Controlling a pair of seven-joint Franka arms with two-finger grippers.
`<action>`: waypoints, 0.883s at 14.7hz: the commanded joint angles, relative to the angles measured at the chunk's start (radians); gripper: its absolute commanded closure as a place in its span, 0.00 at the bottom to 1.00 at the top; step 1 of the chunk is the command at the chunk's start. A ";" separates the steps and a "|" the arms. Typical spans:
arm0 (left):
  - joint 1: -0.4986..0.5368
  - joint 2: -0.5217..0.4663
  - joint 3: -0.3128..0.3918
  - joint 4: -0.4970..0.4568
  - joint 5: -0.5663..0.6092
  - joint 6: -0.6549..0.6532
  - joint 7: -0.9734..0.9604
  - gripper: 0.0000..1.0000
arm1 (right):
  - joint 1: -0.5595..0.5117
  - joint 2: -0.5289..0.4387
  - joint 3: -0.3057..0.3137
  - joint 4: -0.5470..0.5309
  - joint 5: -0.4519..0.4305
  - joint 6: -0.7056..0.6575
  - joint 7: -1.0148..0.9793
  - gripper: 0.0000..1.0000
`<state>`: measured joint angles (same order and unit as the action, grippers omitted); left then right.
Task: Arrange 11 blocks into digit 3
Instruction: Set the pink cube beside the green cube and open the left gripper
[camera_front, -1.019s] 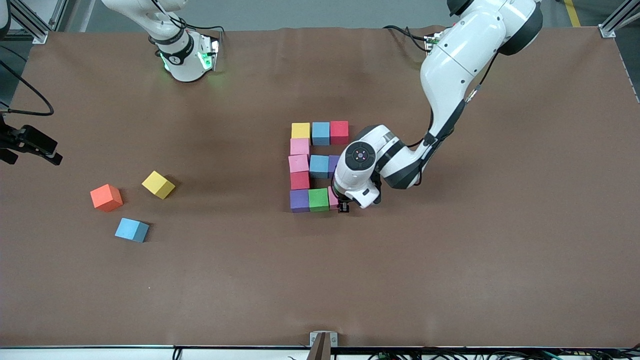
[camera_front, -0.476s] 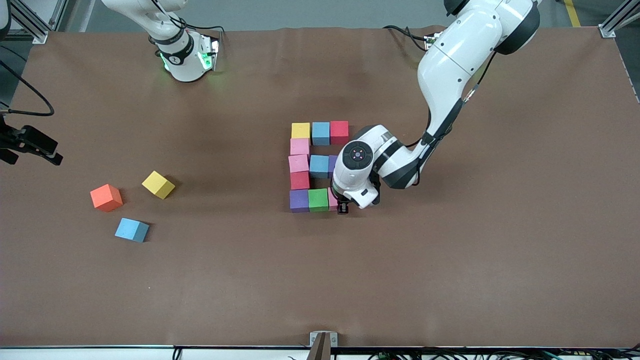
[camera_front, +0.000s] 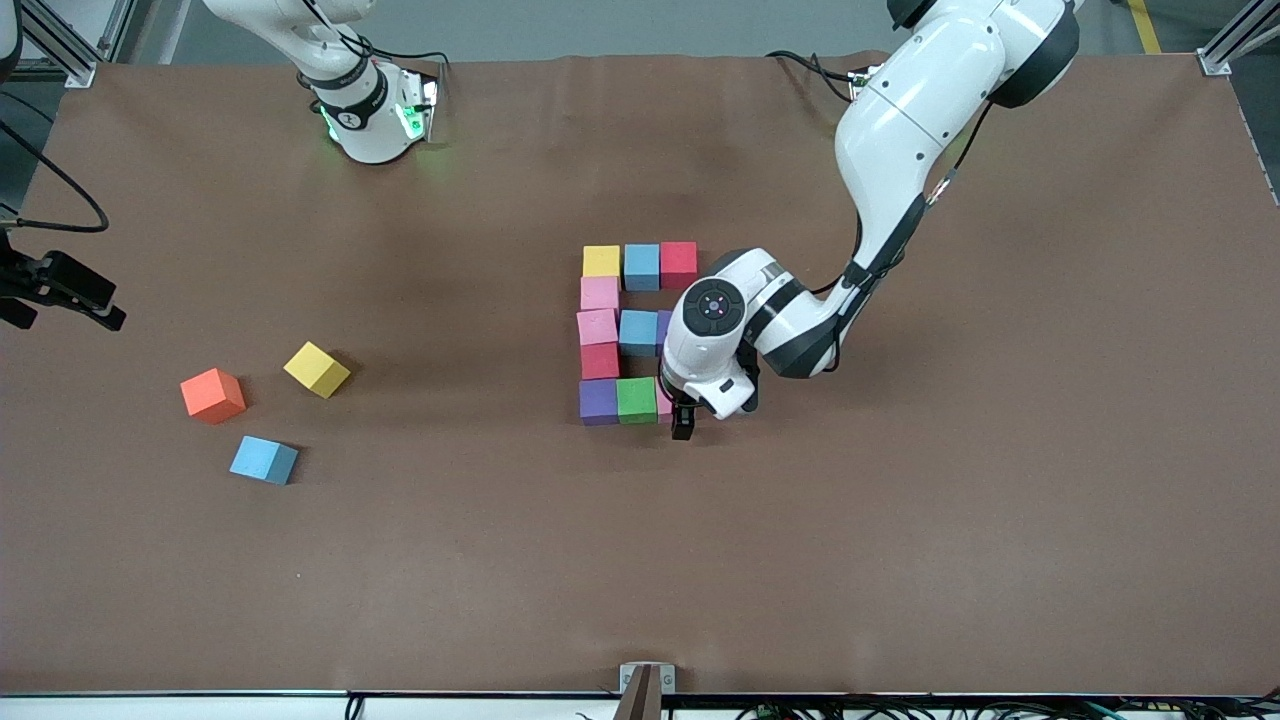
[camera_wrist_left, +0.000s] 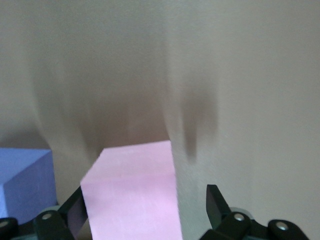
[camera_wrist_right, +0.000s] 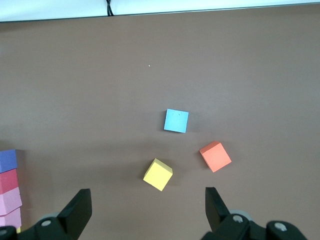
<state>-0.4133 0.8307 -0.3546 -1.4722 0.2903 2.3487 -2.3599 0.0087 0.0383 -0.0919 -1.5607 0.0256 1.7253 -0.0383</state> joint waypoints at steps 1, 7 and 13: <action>-0.001 -0.090 -0.009 -0.005 0.013 -0.083 0.001 0.00 | -0.006 0.006 0.000 0.010 0.010 -0.006 0.003 0.00; 0.062 -0.258 -0.014 -0.005 0.001 -0.210 0.144 0.00 | -0.006 0.006 0.000 0.010 0.010 -0.007 0.003 0.00; 0.181 -0.389 -0.012 -0.005 0.000 -0.389 0.581 0.00 | -0.001 0.006 0.000 0.010 0.010 -0.006 0.003 0.00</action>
<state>-0.2786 0.4959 -0.3611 -1.4521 0.2903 2.0172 -1.9128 0.0088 0.0388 -0.0931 -1.5607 0.0256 1.7251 -0.0383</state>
